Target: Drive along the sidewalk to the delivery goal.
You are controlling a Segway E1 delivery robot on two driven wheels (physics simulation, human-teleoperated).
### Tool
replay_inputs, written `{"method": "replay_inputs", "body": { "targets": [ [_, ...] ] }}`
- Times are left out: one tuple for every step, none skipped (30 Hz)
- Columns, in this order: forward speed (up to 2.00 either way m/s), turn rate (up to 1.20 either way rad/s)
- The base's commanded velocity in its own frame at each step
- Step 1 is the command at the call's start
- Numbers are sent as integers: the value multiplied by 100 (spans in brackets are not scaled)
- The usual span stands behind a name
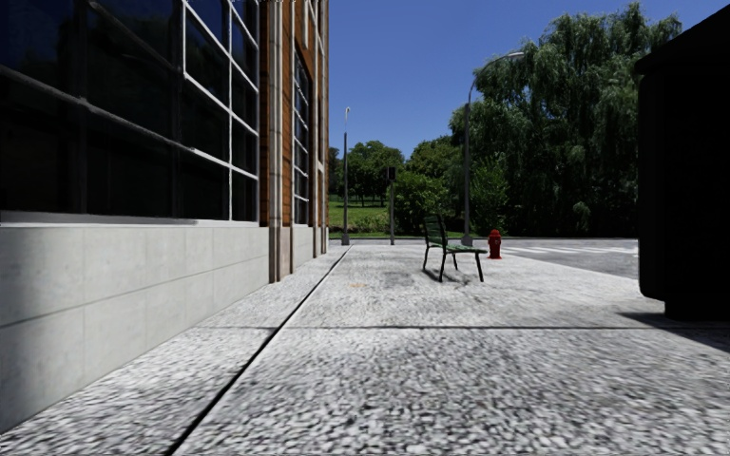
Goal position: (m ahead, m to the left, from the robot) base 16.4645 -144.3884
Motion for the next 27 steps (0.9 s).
{"method": "replay_inputs", "body": {
  "targets": [
    [200, 0],
    [200, 0],
    [200, 0],
    [200, 0],
    [200, 0],
    [200, 0],
    [200, 0],
    [200, 0],
    [200, 0],
    [200, 0],
    [200, 0],
    [200, 0],
    [200, 0],
    [200, 0],
    [200, 0],
    [200, 0],
    [200, 0],
    [200, 0],
    [200, 0],
    [200, 0],
    [200, 0],
    [200, 0],
    [200, 0],
    [200, 0],
    [200, 0],
    [200, 0],
    [200, 0]
  ]
}}
